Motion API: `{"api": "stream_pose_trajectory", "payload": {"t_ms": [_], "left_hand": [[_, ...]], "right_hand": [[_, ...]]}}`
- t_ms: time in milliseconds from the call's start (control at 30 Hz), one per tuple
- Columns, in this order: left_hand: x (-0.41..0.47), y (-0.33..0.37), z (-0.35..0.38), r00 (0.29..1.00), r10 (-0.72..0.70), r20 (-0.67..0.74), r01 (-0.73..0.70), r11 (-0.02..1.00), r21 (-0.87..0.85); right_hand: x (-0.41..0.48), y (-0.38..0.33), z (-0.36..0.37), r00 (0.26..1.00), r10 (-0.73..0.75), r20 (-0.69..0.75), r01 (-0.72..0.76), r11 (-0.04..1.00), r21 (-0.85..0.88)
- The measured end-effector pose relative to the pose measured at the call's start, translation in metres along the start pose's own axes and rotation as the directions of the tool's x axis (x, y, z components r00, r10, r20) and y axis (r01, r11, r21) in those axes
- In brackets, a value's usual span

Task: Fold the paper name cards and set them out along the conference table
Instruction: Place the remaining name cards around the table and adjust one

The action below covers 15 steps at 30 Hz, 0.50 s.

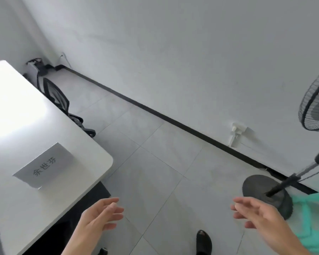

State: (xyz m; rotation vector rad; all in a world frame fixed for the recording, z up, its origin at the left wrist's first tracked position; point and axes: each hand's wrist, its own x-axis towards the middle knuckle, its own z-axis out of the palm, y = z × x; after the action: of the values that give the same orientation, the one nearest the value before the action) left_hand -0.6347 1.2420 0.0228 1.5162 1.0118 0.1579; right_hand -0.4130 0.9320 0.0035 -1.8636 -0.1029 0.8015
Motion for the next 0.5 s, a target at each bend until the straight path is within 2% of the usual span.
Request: {"api": "stream_pose_trajectory", "payload": {"t_ms": [200,367,500], "left_hand": [[0.026,0.018,0.002,0.967,-0.110,-0.230,0.084,0.989,-0.120],[0.032,0.014,-0.020,0.890,-0.210,-0.406,0.110,0.960,-0.256],[0.052,0.002,-0.058,0.826,-0.265,-0.498,0.098,0.937,-0.336]], "right_hand": [[0.140,-0.084,0.019,0.965,-0.099,0.245,0.145,0.973,-0.182],[0.208,-0.153,0.083,0.889,-0.132,0.438,0.263,0.931,-0.253],[0.244,-0.180,0.154,0.833,-0.127,0.539,0.321,0.904,-0.283]]}}
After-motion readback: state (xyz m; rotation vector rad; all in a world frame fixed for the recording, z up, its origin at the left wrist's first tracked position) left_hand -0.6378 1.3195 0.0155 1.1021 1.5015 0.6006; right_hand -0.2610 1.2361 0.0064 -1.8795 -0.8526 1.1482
